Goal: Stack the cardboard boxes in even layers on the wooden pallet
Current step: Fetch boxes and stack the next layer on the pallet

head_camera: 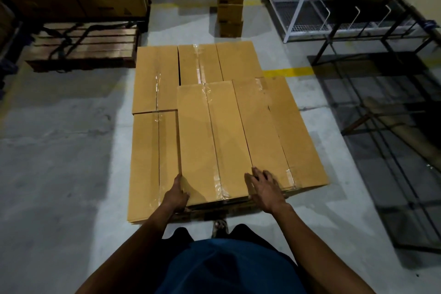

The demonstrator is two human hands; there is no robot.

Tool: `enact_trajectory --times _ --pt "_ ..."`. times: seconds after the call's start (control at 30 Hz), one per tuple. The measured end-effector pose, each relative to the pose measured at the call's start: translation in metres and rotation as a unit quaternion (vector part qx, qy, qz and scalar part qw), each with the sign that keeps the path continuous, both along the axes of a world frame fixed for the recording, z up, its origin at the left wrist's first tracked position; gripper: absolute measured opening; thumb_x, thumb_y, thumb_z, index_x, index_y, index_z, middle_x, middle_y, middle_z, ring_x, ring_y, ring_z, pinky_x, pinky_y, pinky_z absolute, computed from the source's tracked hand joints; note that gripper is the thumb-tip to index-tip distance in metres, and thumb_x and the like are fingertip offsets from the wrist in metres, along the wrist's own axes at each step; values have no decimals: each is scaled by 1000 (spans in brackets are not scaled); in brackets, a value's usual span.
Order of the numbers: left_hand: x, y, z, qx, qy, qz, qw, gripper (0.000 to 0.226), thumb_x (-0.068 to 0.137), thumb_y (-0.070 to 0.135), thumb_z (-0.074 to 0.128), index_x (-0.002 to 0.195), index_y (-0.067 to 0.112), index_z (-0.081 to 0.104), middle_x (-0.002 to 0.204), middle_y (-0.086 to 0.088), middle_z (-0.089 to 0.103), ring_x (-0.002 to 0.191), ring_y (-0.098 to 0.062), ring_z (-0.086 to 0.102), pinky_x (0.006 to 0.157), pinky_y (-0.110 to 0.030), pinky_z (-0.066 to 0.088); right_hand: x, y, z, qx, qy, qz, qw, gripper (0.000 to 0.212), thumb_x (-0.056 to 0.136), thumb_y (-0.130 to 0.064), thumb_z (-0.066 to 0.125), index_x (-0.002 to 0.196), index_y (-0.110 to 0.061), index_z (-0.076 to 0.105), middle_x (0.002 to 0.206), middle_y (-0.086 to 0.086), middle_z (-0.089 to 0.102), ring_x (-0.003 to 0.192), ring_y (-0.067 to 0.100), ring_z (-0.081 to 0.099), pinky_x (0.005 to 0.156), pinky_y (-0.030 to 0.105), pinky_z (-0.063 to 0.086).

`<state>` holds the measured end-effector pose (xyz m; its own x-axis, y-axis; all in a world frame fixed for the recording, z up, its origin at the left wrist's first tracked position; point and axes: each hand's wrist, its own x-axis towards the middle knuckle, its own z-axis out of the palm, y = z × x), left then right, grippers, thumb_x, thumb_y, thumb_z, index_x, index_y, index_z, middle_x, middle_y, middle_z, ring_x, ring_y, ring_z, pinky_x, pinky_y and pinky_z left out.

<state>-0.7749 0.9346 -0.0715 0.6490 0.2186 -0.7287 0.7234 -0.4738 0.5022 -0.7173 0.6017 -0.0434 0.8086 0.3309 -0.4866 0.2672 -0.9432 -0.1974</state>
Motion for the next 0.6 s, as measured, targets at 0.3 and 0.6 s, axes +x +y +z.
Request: enact_trajectory --times 0.3,0.6 --pt "13 8 33 106 -83 -57 989 78 101 16 59 165 15 15 146 -23 55 123 -42 59 94 -43 53 -22 -12 18 129 -60 -201 969 49 92 1 59 135 -20 63 139 3 56 127 26 49 101 38 45" --pt "7 6 49 90 -184 -152 967 51 99 18 65 147 15 49 139 -14 61 123 -31 61 97 -38 51 -67 -9 32 163 -85 -293 938 56 87 4 52 133 -27 61 134 -1 57 123 25 54 92 42 53"
